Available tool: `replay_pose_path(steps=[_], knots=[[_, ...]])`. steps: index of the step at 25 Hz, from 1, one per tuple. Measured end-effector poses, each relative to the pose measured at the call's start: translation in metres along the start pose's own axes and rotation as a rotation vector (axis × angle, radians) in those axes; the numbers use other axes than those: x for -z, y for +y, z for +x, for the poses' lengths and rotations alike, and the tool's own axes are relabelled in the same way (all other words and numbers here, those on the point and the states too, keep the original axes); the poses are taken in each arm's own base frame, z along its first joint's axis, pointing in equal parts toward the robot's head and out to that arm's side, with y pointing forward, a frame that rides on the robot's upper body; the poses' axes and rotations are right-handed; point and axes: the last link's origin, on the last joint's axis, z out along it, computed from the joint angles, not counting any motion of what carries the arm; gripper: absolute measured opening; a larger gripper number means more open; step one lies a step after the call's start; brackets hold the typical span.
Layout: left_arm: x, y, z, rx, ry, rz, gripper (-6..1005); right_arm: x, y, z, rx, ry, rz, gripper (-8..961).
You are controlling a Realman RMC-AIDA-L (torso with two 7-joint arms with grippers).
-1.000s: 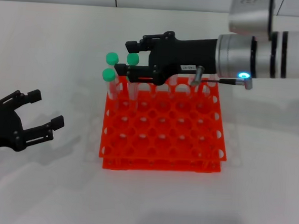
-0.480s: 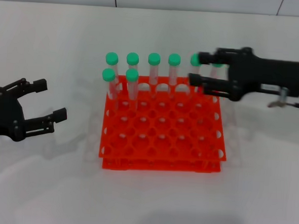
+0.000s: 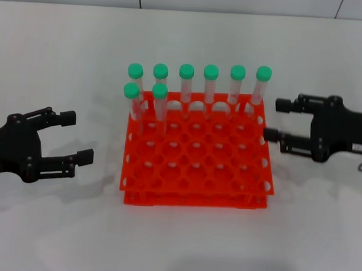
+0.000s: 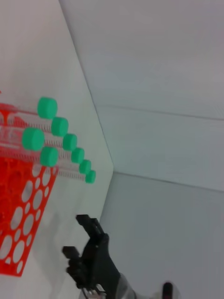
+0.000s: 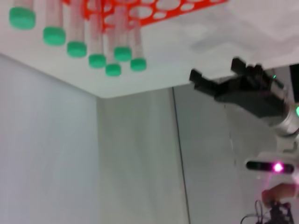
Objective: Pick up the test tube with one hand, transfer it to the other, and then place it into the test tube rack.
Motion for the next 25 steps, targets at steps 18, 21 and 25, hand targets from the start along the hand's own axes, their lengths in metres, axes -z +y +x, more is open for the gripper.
replay_pose_path(steps=[18, 21, 25], knots=[[-0.002, 0.002, 0.002, -0.008, -0.071, -0.083, 895, -0.009, 0.006, 0.017, -0.022, 0.043, -0.011, 880], [-0.004, 0.001, 0.003, -0.014, -0.078, -0.089, 895, -0.008, 0.005, 0.018, -0.024, 0.046, -0.003, 880], [-0.005, 0.0, 0.004, -0.018, -0.08, -0.086, 895, -0.008, 0.005, 0.018, -0.026, 0.048, 0.003, 880]])
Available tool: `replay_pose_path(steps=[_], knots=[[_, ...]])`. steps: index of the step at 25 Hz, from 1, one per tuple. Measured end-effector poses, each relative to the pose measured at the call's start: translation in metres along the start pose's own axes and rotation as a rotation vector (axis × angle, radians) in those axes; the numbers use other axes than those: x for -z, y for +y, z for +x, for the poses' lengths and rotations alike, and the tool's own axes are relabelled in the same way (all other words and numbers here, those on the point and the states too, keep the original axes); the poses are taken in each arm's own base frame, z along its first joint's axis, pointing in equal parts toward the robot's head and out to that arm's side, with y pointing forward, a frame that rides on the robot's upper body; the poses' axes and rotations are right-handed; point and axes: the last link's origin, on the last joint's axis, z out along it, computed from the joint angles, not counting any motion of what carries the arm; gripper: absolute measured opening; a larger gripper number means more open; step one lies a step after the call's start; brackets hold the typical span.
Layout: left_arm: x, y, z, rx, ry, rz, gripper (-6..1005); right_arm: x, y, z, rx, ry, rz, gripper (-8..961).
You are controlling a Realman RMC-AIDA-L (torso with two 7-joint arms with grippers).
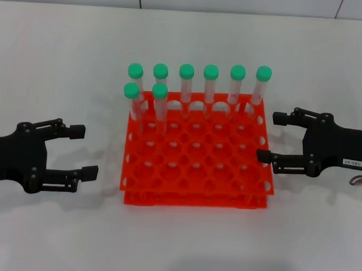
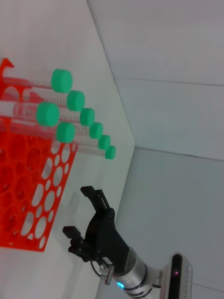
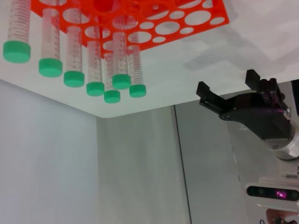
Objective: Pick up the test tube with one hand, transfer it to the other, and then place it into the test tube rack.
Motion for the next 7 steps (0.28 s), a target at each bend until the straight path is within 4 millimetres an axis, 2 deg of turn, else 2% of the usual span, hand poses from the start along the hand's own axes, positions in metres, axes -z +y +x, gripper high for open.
replay_pose_path(steps=[7], knots=[[0.0, -0.0042, 0.0035, -0.005, 0.012, 0.019, 895, -0.0003, -0.0004, 0.0003, -0.001, 0.002, 0.003, 880]])
